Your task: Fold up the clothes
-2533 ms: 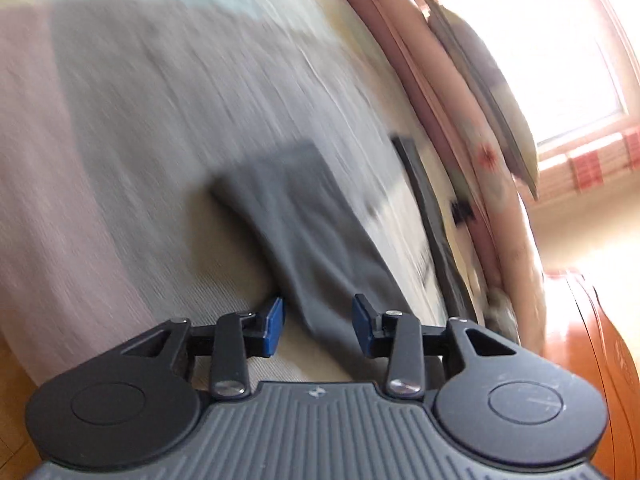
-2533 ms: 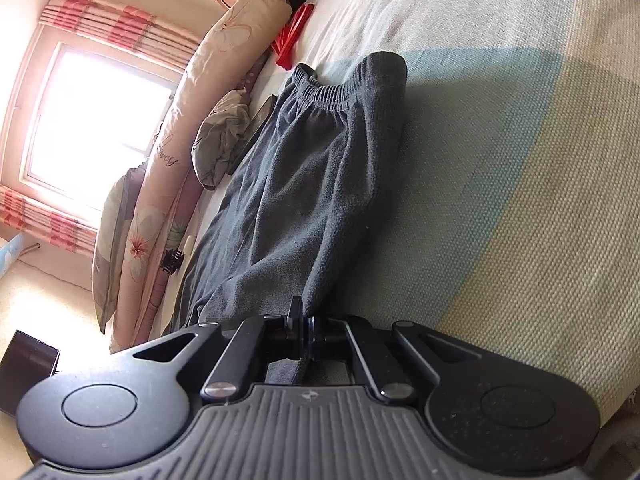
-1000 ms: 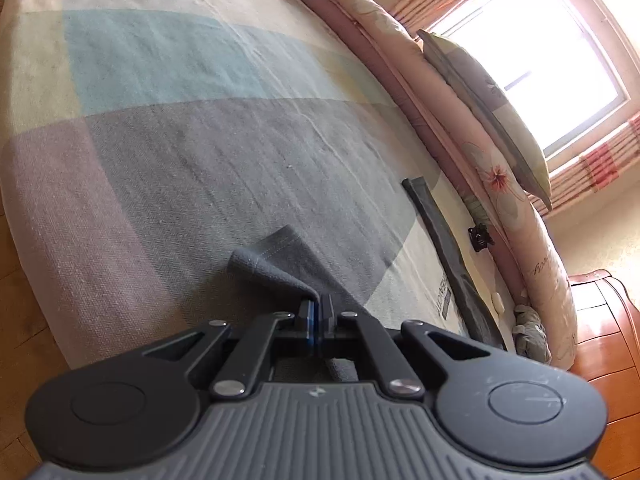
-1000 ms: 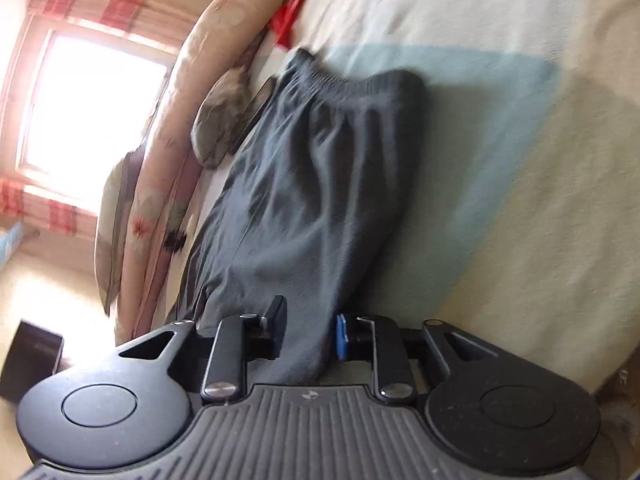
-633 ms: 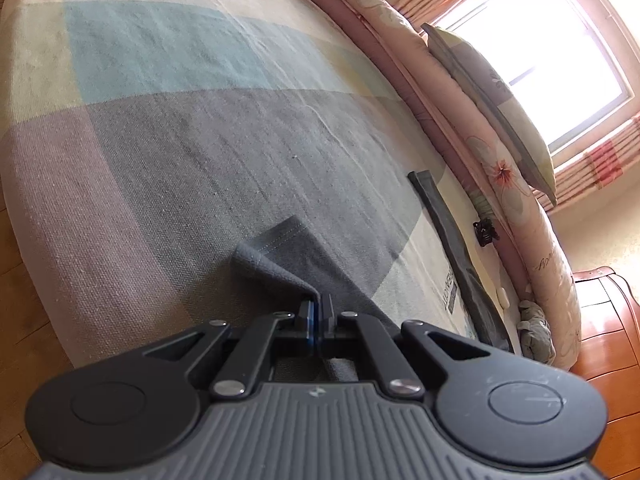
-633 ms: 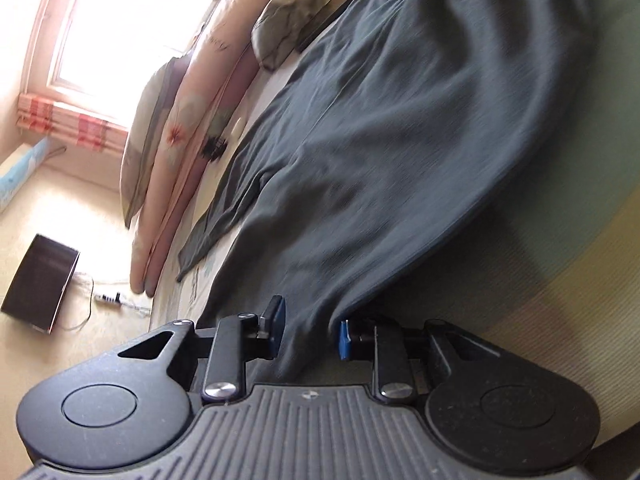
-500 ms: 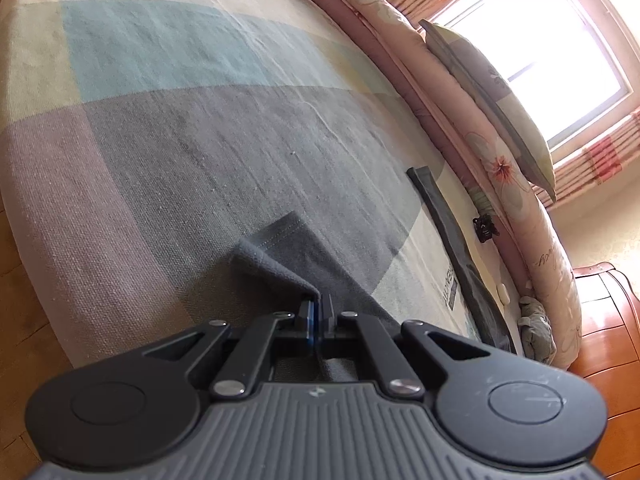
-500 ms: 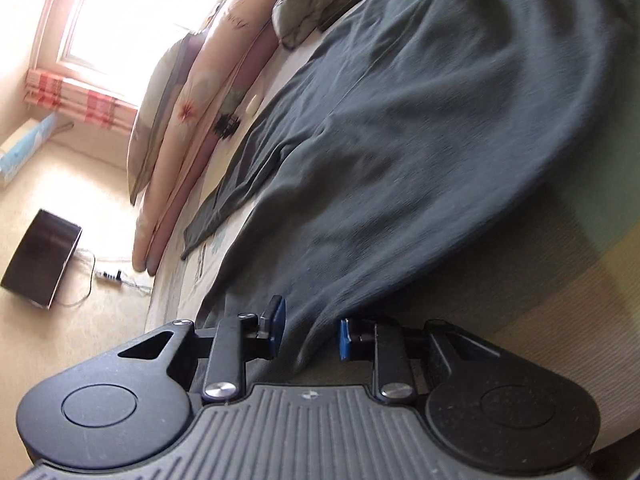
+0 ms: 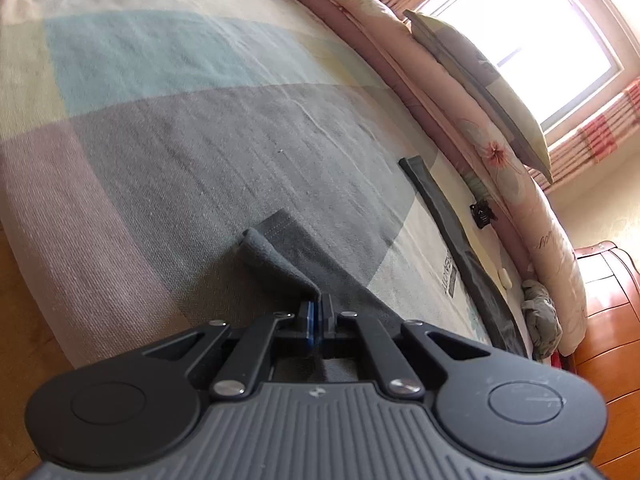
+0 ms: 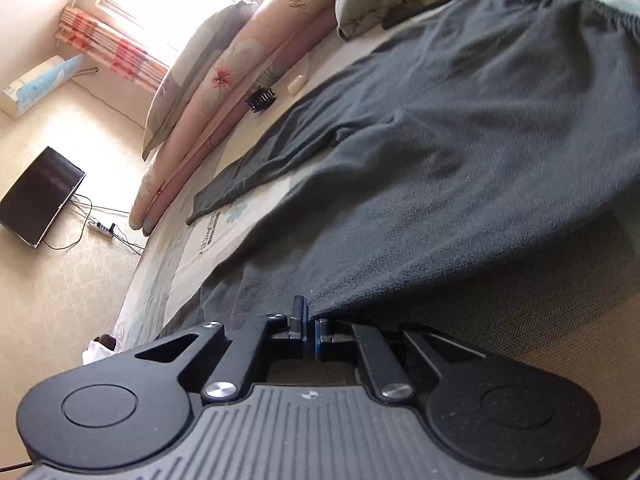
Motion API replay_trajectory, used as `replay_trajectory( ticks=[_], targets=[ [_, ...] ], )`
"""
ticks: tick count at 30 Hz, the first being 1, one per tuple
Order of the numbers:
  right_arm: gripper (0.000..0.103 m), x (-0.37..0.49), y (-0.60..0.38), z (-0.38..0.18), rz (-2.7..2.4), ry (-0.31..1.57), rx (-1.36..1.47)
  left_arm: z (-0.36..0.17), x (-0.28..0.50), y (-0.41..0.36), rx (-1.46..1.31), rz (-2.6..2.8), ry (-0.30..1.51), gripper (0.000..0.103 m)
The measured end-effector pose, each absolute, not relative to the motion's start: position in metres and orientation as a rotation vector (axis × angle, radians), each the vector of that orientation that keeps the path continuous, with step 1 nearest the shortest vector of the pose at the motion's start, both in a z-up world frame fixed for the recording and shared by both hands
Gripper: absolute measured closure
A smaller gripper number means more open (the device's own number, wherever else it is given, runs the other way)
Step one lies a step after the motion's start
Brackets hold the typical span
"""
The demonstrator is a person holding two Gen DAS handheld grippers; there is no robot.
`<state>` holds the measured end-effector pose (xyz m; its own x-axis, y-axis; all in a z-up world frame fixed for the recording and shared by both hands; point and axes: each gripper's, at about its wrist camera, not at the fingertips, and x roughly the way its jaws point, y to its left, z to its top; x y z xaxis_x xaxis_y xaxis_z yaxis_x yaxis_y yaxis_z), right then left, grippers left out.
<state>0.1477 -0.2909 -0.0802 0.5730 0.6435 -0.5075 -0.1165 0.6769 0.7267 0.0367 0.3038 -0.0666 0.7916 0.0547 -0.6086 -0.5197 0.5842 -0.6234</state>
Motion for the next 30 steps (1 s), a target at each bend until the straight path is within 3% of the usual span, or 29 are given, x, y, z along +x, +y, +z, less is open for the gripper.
replay_trajectory(
  ticks=[6, 10, 12, 19, 22, 26, 30],
  targets=[
    [0.099, 0.142, -0.300, -0.073, 0.468, 0.927, 0.748, -0.053, 0.023, 0.308, -0.873, 0.353, 0.571, 0.103],
    [0.094, 0.142, -0.284, -0.074, 0.402, 1.022, 0.556, -0.067, 0.029, 0.310, -0.861, 0.381, 0.695, 0.103],
    [0.090, 0.134, -0.276, -0.065, 0.395, 1.035, 0.438, -0.065, 0.029, 0.307, -0.774, 0.402, 0.743, 0.098],
    [0.085, 0.112, -0.265, -0.016, 0.348, 0.956, 0.176, -0.020, 0.027, 0.292, -0.417, 0.438, 0.756, 0.098],
    [0.083, 0.122, -0.241, -0.010, 0.402, 0.932, 0.144, -0.010, 0.047, 0.262, -0.338, 0.312, 0.757, 0.095],
    [0.083, 0.133, -0.202, -0.027, 0.466, 0.953, 0.074, -0.019, 0.086, 0.199, -0.220, 0.089, 0.788, 0.084],
    [0.083, 0.140, -0.166, -0.050, 0.497, 0.972, -0.012, -0.037, 0.112, 0.142, -0.083, -0.069, 0.824, 0.082]
  ],
)
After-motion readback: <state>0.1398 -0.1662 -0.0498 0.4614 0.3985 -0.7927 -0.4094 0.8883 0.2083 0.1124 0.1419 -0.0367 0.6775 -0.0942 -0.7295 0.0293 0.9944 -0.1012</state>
